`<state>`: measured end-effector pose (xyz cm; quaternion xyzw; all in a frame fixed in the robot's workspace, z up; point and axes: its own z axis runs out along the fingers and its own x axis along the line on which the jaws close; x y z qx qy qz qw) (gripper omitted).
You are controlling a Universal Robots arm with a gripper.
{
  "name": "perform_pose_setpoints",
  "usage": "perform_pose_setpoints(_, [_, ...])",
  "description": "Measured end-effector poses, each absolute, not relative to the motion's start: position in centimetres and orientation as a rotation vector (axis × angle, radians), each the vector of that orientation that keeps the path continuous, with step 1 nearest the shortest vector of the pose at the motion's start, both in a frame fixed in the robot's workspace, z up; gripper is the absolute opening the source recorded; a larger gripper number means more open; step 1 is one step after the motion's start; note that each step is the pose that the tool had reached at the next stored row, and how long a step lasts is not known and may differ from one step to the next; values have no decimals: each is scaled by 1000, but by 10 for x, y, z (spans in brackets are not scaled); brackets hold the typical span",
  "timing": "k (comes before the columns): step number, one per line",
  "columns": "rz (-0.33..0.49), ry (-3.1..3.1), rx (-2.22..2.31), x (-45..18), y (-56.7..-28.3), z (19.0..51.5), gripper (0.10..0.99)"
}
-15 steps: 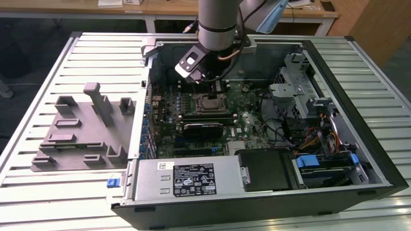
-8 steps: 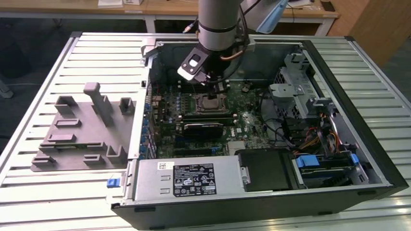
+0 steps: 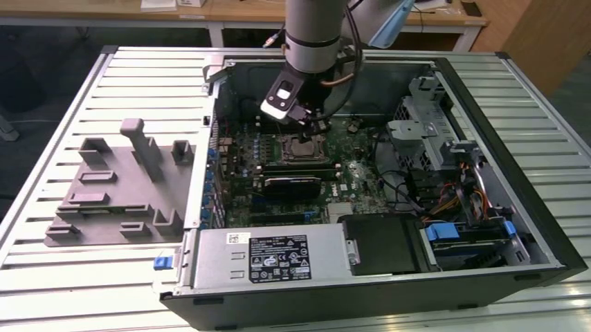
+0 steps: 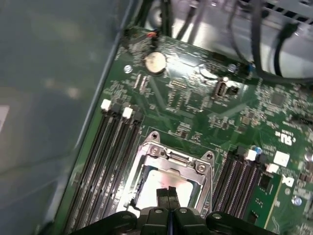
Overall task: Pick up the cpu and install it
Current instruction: 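Close the cpu cover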
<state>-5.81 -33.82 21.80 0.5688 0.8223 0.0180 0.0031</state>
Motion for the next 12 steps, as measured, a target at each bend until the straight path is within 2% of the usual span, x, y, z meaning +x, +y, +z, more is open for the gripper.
perform_pose_setpoints(12, [57,2761,1493,-58,-338,217,106])
